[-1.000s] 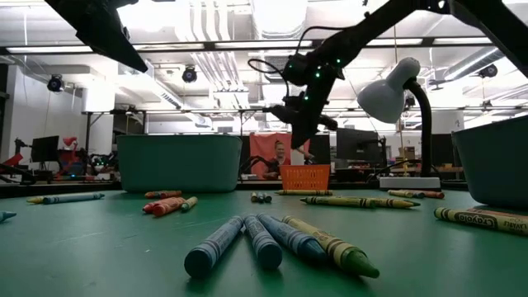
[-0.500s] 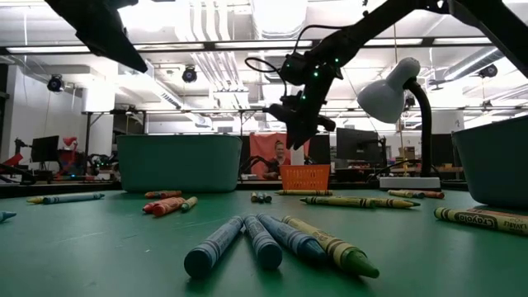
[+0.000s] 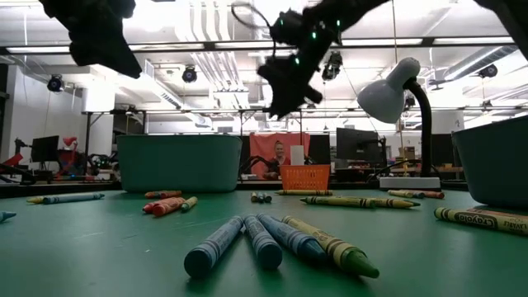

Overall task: Sort crayons
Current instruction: Put the green crayon into the blue bin

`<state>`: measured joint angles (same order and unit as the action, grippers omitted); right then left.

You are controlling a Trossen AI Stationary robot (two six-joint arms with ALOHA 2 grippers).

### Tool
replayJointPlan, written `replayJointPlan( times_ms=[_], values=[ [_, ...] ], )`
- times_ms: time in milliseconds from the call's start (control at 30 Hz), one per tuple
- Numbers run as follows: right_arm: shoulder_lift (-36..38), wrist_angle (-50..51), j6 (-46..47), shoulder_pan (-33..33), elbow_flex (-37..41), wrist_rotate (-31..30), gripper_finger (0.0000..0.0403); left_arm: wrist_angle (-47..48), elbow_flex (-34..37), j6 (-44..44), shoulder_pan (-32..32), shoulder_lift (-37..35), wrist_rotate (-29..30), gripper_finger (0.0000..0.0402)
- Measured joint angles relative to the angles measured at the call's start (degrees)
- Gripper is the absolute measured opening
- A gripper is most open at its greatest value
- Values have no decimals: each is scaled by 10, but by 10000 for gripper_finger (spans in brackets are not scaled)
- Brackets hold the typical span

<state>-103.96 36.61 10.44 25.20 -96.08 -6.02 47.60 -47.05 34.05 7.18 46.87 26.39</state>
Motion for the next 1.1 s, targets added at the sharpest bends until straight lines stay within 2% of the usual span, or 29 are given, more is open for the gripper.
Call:
replayJointPlan(
  times_ms=[267,500,600,900,1100],
  values=[
    [14,9,-54,-93,0,0,91,5,0,101,0,37,0,73],
    [30,30,-98,-161,5,0,80,10,0,124,0,100,-48,73],
    [46,41,-104,-181,21,0,79,23,0,124,0,122,-50,73],
    [150,58,-84,-221,133,0,89,67,0,153,0,159,-50,73],
    [229,-33,-75,-241,242,0,80,92,0,195,0,174,-50,73]
  ],
)
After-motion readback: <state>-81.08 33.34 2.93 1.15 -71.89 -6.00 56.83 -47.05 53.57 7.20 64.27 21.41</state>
